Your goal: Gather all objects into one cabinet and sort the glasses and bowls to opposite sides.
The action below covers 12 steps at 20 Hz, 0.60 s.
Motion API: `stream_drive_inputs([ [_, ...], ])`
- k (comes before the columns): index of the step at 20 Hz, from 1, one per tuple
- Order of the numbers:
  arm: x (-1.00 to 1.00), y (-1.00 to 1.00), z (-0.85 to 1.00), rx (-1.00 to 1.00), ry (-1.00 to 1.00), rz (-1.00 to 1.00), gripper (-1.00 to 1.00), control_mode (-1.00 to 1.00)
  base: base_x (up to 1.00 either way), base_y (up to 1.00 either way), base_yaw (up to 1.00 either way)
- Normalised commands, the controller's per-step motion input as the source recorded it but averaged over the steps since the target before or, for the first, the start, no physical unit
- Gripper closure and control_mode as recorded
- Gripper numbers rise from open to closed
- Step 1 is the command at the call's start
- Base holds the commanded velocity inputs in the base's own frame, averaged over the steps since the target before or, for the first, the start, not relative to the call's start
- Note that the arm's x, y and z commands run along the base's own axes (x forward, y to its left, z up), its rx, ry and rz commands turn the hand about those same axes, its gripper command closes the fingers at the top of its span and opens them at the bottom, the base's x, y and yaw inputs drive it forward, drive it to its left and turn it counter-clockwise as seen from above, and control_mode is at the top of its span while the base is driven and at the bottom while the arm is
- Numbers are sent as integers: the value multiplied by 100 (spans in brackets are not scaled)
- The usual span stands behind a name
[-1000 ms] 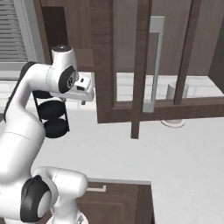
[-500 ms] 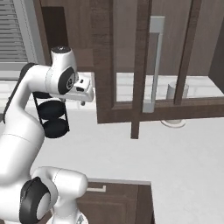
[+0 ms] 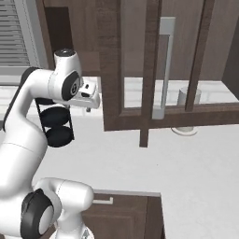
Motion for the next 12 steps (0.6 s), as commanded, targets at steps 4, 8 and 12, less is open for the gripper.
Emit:
stream_drive_inputs([
  [4,0,0,29,0,-12,-6,-100,-100,0,0,0],
  [8,7,0,45,0,-14,-5,-100,-100,0,0,0],
  [12,15,0,51,0,-16,-4,-100,-100,0,0,0],
])
